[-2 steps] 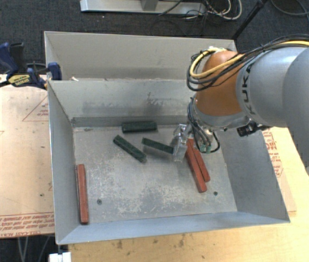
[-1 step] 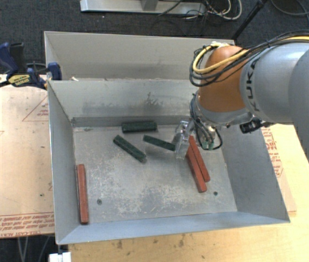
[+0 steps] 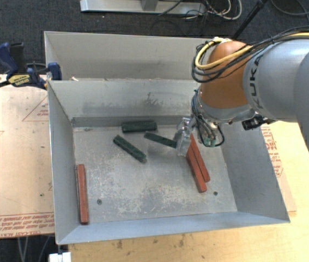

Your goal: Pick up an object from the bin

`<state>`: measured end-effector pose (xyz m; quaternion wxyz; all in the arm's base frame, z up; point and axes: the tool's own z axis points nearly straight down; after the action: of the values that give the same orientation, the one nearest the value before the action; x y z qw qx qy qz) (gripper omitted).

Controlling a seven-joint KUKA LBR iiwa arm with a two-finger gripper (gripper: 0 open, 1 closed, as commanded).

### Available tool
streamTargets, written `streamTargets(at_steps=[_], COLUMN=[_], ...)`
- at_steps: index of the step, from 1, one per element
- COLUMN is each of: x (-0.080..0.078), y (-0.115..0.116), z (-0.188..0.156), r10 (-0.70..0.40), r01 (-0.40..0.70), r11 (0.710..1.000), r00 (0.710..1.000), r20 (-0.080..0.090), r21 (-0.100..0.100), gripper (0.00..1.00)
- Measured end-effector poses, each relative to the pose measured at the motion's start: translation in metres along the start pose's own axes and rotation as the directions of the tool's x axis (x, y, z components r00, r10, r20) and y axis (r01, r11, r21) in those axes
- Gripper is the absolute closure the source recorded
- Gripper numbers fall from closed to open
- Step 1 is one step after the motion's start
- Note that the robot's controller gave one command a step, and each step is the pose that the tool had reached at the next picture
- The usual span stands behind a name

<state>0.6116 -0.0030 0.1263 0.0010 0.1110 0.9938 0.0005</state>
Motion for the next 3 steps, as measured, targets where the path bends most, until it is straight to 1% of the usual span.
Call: streamTargets(at_steps=[1,3], x=[0.001,-0.001], y=[0.0,0.0], z=[-0.015,-0.052], r10=[0.0,-0.001], r01=[0.0,0.001], r11=[1.0,1.0], r00=[1.0,1.0], r20=[-0.006,0.002], r21=[0.001,-0.001], gripper=[1.0,1.0])
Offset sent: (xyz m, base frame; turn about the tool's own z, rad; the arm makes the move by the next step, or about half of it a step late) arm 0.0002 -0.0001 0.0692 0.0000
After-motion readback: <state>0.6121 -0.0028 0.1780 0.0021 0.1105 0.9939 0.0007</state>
